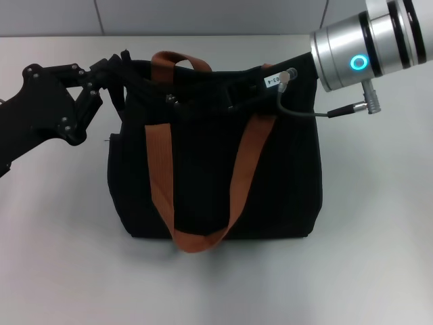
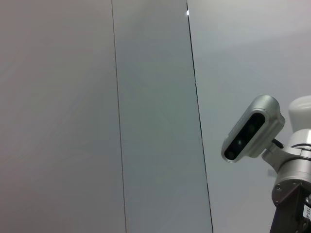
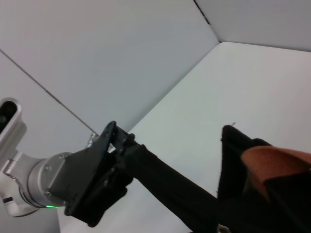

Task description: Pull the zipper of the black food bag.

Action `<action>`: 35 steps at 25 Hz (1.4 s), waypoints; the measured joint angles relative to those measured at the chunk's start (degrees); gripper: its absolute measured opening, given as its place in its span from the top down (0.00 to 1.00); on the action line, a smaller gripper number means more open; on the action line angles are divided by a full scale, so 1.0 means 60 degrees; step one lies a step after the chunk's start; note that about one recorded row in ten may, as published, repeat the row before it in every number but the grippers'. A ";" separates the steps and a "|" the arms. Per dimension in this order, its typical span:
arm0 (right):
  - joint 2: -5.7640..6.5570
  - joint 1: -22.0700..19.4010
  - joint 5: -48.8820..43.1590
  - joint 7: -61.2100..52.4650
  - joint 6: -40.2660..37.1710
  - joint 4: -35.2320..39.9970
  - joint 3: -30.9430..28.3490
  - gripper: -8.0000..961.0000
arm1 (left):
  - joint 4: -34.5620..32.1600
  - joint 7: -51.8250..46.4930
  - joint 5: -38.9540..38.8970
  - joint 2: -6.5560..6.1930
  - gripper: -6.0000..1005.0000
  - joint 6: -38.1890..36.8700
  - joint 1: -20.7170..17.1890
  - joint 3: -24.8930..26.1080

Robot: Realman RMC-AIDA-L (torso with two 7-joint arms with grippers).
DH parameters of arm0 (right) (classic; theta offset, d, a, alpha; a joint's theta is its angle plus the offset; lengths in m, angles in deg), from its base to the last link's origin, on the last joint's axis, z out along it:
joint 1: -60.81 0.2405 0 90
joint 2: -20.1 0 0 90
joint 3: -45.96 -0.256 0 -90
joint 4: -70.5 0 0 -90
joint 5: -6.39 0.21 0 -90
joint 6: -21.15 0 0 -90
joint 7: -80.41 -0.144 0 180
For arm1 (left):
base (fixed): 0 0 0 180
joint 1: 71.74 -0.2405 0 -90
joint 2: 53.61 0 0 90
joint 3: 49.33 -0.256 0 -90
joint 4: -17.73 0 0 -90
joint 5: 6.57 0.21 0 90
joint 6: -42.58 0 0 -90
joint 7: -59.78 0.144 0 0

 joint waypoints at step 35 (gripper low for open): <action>0.0034 -0.0077 -0.0107 -0.0243 -0.0236 0.0475 -0.0088 0.85 | -0.0001 -0.0107 -0.0084 0.0018 0.98 -0.0146 -0.0075 -0.0002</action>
